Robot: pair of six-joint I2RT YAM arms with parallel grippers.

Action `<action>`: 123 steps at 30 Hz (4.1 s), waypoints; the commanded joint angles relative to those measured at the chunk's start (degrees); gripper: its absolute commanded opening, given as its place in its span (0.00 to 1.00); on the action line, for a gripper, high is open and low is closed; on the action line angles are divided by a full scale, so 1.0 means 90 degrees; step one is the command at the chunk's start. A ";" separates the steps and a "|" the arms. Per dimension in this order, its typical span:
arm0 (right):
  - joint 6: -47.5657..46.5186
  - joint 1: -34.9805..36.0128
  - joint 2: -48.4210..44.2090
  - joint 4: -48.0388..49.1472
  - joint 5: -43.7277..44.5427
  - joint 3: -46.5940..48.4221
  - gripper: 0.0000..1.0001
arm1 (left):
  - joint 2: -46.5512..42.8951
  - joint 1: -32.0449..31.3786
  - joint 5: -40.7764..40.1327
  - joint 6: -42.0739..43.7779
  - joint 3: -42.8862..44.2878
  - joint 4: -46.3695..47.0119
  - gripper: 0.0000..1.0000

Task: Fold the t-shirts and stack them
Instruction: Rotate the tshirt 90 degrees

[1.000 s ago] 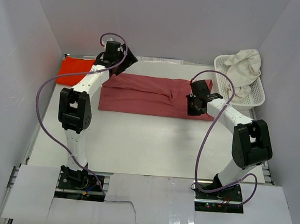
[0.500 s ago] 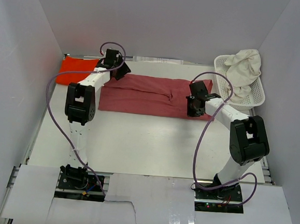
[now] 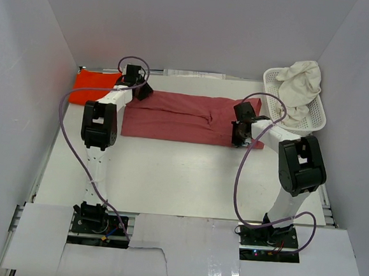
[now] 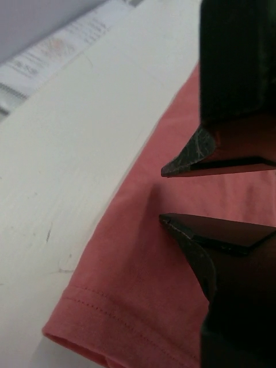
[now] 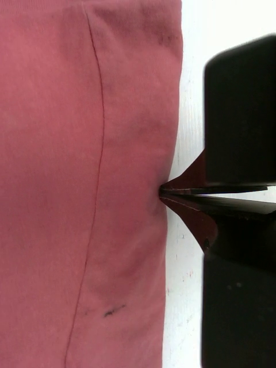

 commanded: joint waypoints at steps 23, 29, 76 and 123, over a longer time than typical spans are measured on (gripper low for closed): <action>-0.0197 -0.0731 0.1258 -0.0040 -0.0574 0.1270 0.08 | -0.0907 0.0073 -0.0794 -0.0345 -0.2384 -0.0303 0.46; -0.0316 -0.0868 0.1365 -0.0255 -0.0534 0.1407 0.08 | -0.1766 0.0014 -0.0853 -0.0628 -0.3899 -0.0069 0.48; 0.1120 -0.1630 0.5369 0.0565 -0.5075 0.6632 0.12 | -0.7696 -0.4223 -0.1058 -0.2992 -1.0112 -0.0801 0.51; -0.0227 -0.1270 -0.0840 0.0557 -0.4706 0.1506 0.36 | -0.6360 -0.3905 -0.1383 -0.0307 -0.5513 -0.0637 0.86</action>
